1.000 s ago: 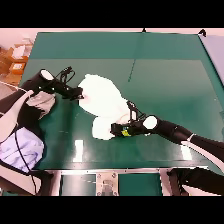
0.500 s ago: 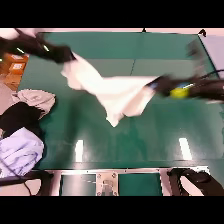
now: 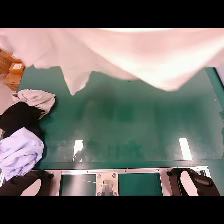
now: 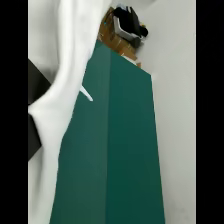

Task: Fold the shirts.

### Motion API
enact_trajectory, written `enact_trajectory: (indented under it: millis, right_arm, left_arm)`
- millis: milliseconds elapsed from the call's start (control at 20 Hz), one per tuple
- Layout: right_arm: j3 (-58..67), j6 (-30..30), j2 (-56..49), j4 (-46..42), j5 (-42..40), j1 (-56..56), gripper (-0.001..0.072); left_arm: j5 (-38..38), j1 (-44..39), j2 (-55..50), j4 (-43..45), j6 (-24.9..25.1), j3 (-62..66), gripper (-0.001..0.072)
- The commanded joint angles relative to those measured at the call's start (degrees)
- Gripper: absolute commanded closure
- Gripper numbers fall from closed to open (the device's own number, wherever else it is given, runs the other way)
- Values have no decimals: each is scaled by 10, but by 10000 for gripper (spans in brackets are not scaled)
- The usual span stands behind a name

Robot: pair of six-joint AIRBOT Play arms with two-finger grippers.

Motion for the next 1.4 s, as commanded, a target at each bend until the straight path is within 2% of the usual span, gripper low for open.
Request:
enact_trajectory:
  millis: [0,200,300,450,650,800,900,950,1000,1050,1100,1150,1200,1300,1350]
  right_arm:
    - [16,-6,27,-1,12,-11,698]
    - [-51,-5,26,2,14,-11,698]
    - [-152,-6,20,10,-5,-10,698]
    - [-330,-36,-21,16,-89,-6,697]
    - [-462,-81,-183,35,-235,-2,697]
    - [-438,-139,-356,108,-290,-2,697]
    - [-384,-156,-448,123,-287,-3,696]
    - [-357,-159,-479,124,-280,-3,696]
    - [-327,-160,-502,122,-268,-4,694]
    - [-300,-160,-514,116,-252,-9,636]
    - [-271,-169,-517,104,-231,-17,502]
    - [-244,-184,-516,87,-204,-28,401]
    - [-210,-186,-515,52,-158,-46,353]
    - [-151,-176,-514,-30,-60,-89,320]
    - [-137,-162,-512,-60,-25,-110,246]
  left_arm:
    - [0,0,49,1,-7,7,681]
    - [-6,0,30,2,-6,-27,681]
    - [-7,0,-11,2,8,-68,681]
    - [30,0,-111,-8,33,-152,681]
    - [143,-17,-339,-128,136,-227,681]
    - [205,-33,-516,-274,208,-219,680]
    - [206,-31,-574,-348,226,-207,678]
    - [206,-27,-579,-350,231,-205,525]
    - [198,-21,-575,-345,244,-202,149]
    - [176,-10,-572,-338,245,-191,23]
    - [130,7,-571,-325,244,-169,23]
    - [77,28,-571,-309,236,-146,22]
    - [17,50,-571,-284,214,-118,22]
    - [-96,94,-571,-208,153,-70,23]
    - [-150,114,-571,-168,121,-57,23]
